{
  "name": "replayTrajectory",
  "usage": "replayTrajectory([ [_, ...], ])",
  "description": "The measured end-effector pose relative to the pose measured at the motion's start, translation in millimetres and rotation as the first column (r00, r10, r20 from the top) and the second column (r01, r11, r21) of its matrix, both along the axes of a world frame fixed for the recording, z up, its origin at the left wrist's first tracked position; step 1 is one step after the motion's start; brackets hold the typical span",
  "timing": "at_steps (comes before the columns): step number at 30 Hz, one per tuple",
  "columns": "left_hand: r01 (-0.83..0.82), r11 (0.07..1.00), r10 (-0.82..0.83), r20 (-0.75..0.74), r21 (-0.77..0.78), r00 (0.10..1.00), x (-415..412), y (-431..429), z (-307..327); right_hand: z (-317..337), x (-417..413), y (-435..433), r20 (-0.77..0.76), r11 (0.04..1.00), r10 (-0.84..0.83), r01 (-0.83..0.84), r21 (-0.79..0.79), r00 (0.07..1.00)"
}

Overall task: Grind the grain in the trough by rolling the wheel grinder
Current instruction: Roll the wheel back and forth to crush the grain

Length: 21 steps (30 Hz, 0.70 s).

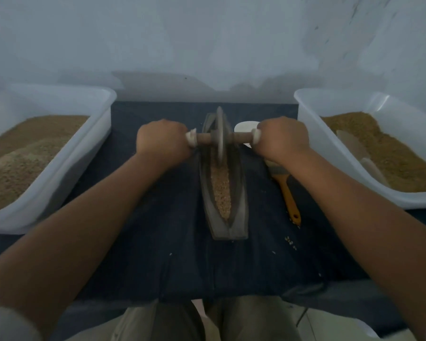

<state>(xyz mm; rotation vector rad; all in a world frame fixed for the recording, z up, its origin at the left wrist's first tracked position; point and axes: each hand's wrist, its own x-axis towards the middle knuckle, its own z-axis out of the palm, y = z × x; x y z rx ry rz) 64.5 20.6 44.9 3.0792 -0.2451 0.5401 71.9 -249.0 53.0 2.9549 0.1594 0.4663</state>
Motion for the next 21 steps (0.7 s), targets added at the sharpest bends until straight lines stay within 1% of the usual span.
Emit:
replayTrajectory([
  [2, 0.005, 0.999, -0.004, -0.023, 0.043, 1.0, -12, -2, 4, -1, -7, -3, -0.069, 1.0, 0.006, -0.004, 0.029, 0.998],
  [4, 0.035, 0.995, -0.033, -0.024, 0.094, 0.999, -37, 6, -6, -4, -36, -9, -0.139, 0.998, 0.036, -0.027, 0.065, 0.99],
  [5, 0.063, 0.991, -0.062, -0.006, 0.121, 0.998, -53, 12, -11, -5, -55, -16, -0.176, 0.996, 0.067, -0.054, 0.073, 0.982],
  [7, 0.137, 0.977, -0.152, 0.085, 0.162, 0.985, -83, 21, -18, 3, -89, -28, -0.275, 0.987, 0.138, -0.11, 0.116, 0.952],
  [9, 0.179, 0.971, -0.206, 0.171, 0.158, 0.964, -96, 26, -20, 12, -104, -34, -0.37, 0.971, 0.207, -0.143, 0.194, 0.906],
  [10, 0.178, 0.973, -0.201, 0.164, 0.148, 0.966, -95, 27, -23, 12, -101, -35, -0.385, 0.966, 0.229, -0.161, 0.201, 0.894],
  [11, 0.162, 0.978, -0.178, 0.13, 0.13, 0.975, -89, 28, -28, 11, -94, -32, -0.365, 0.968, 0.23, -0.173, 0.181, 0.902],
  [13, 0.083, 0.994, -0.086, 0.044, 0.069, 0.995, -61, 24, -33, 5, -63, -23, -0.217, 0.981, 0.19, -0.175, 0.089, 0.957],
  [14, 0.043, 0.998, -0.044, 0.033, 0.043, 0.998, -43, 20, -31, 2, -45, -18, -0.137, 0.988, 0.152, -0.148, 0.038, 0.979],
  [15, 0.012, 0.999, -0.013, 0.03, 0.031, 0.999, -24, 15, -27, 1, -28, -13, -0.091, 0.995, 0.104, -0.103, 0.009, 0.99],
  [18, -0.032, 0.999, 0.032, -0.008, 0.042, 0.999, 5, 3, -9, 0, 2, -5, -0.083, 1.0, 0.013, -0.013, -0.003, 0.996],
  [21, 0.003, 0.997, 0.001, -0.044, 0.071, 0.999, -14, 8, -11, -1, -12, -8, -0.134, 1.0, 0.02, -0.019, 0.008, 0.991],
])
